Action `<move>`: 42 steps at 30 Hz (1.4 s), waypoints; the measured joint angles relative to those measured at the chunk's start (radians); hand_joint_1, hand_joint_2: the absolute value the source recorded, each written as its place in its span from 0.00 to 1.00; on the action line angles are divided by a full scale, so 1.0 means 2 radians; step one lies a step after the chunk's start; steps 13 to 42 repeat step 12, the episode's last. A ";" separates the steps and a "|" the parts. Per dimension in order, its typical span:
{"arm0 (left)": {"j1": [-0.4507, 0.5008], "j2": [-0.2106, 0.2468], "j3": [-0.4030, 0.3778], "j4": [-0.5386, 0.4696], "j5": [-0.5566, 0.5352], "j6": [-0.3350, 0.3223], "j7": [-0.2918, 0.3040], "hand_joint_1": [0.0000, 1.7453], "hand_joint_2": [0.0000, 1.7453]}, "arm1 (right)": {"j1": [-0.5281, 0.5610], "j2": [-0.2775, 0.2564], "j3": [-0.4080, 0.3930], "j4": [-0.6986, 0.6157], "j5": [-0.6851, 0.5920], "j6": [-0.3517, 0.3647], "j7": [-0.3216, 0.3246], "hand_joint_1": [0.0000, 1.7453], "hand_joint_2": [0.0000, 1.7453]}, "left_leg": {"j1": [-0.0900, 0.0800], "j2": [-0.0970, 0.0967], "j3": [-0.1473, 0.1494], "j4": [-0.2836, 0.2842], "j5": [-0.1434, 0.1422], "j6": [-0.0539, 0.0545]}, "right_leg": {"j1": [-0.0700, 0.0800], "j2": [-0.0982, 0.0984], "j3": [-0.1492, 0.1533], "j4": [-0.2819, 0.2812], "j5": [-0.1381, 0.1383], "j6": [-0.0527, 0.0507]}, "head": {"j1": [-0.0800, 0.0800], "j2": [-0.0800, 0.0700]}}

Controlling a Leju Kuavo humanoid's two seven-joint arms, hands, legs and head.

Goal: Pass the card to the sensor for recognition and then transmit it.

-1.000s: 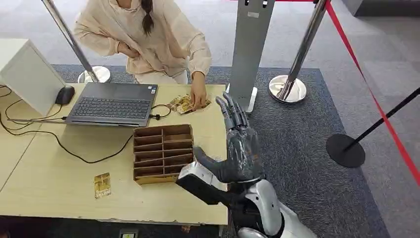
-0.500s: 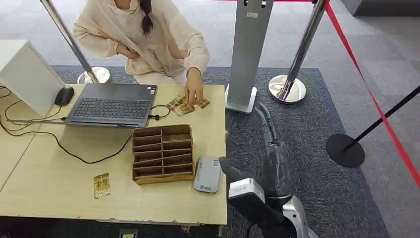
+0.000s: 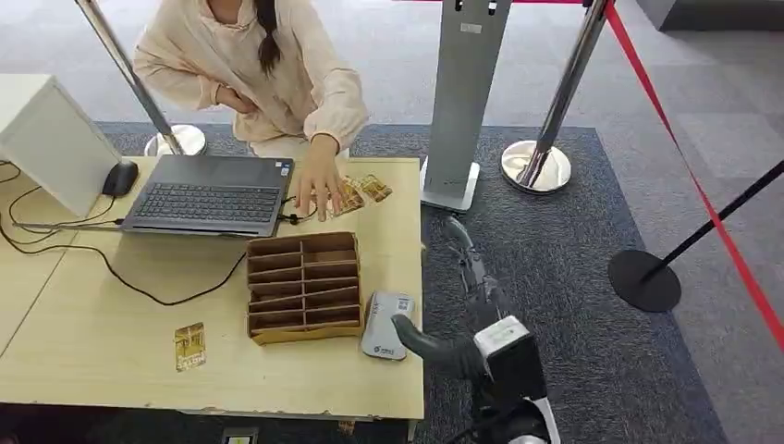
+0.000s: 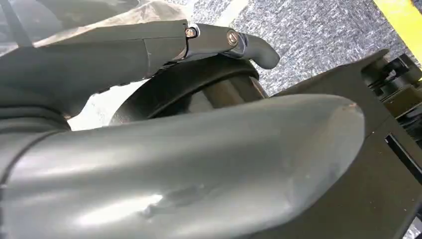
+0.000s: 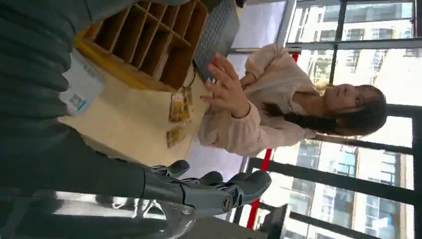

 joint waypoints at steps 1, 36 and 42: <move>0.000 0.000 0.000 0.000 0.000 0.001 0.000 0.00 0.00 | 0.000 0.003 0.001 0.010 -0.021 0.001 -0.012 0.00 1.00 | 0.000 0.000 0.000 0.000 0.000 0.000 | 0.000 0.000 0.000 0.000 0.000 0.000 | 0.000 0.000; -0.001 -0.013 0.000 0.000 -0.004 0.030 0.022 0.00 0.00 | 0.001 0.033 0.006 0.122 -0.171 0.040 -0.093 0.00 1.00 | 0.000 0.000 0.000 0.000 0.000 0.000 | 0.000 0.000 0.000 0.000 0.000 0.000 | 0.000 0.000; -0.001 -0.013 0.000 0.000 -0.004 0.030 0.022 0.00 0.00 | 0.001 0.033 0.006 0.122 -0.171 0.040 -0.093 0.00 1.00 | 0.000 0.000 0.000 0.000 0.000 0.000 | 0.000 0.000 0.000 0.000 0.000 0.000 | 0.000 0.000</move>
